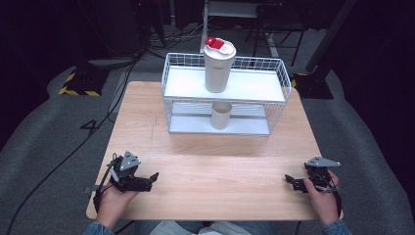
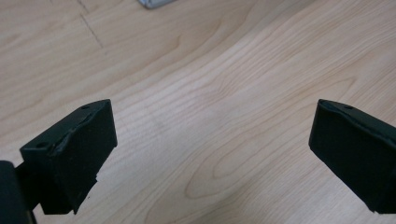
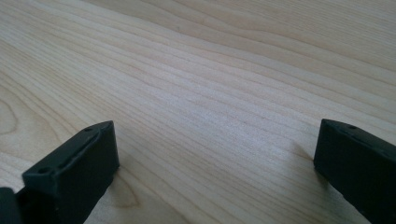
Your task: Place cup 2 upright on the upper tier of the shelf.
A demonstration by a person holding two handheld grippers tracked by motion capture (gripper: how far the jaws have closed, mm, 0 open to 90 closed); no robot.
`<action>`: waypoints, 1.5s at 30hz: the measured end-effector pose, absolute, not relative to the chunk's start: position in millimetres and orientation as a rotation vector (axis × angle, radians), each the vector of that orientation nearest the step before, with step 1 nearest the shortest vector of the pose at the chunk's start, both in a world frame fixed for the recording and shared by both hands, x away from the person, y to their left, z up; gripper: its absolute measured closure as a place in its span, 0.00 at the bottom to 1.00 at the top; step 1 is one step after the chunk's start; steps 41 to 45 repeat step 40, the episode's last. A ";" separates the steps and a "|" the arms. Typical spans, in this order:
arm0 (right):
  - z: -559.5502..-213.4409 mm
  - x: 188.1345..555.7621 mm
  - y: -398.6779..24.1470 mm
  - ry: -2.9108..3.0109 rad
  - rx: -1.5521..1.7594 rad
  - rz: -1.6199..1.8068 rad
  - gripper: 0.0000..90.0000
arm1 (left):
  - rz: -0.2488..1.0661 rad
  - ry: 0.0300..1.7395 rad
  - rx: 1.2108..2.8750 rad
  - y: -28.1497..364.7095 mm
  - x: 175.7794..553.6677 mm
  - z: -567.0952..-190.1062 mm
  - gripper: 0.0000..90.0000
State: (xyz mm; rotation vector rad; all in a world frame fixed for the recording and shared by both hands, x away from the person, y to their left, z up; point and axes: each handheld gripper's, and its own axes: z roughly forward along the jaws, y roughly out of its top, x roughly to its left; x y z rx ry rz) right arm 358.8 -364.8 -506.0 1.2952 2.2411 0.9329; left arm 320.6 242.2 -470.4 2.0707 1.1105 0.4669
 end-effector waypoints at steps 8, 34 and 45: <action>-506.1 358.8 -364.8 2.241 1.295 0.933 0.00 | 0.471 1.167 2.102 245.3 319.9 -485.7 0.02; -506.0 358.7 -364.8 2.241 1.296 0.933 0.00 | 0.448 1.259 2.122 242.8 320.2 -506.0 0.00; -506.1 358.8 -364.8 2.241 1.295 0.933 0.00 | 0.449 1.260 2.122 242.7 320.2 -506.0 0.00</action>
